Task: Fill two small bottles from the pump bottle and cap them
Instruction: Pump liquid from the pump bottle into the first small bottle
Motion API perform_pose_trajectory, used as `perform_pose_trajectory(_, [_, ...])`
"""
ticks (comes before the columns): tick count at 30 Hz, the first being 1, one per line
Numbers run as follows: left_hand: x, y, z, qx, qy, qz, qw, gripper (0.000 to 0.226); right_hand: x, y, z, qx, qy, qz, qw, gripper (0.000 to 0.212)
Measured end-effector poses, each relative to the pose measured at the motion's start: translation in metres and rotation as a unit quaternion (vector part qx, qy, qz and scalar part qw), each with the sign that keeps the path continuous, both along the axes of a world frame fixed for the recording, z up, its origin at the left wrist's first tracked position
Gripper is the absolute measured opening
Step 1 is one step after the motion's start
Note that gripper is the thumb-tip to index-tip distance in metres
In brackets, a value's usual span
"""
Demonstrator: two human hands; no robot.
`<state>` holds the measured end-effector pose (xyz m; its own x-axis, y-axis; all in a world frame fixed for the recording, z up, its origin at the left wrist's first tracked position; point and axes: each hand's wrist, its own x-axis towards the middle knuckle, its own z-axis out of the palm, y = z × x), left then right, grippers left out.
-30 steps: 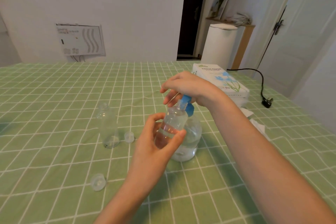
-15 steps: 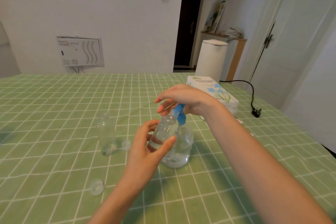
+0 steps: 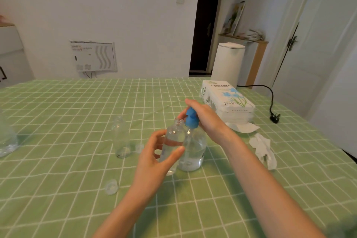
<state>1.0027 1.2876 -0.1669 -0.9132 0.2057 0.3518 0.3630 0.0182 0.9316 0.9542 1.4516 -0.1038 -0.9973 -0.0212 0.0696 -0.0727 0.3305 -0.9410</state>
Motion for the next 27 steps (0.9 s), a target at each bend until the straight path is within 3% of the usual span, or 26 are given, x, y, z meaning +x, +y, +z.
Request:
perform_pose_trajectory(11, [0.012,-0.071,0.015,0.011,-0.050,0.086,0.995,0.062,-0.003,-0.006,-0.016,-0.051,0.035,-0.042,0.997,0.067])
perform_pose_trajectory(22, [-0.035,-0.153,-0.003,0.014,-0.076,0.222,0.972,0.039,-0.004,-0.006,-0.015,-0.053,0.021,-0.053,0.997,0.072])
perform_pose_trajectory(27, [-0.043,-0.161,-0.016,0.001,-0.111,0.220,0.969,0.047,-0.005,-0.006,-0.016,-0.052,0.026,-0.055,0.997,0.072])
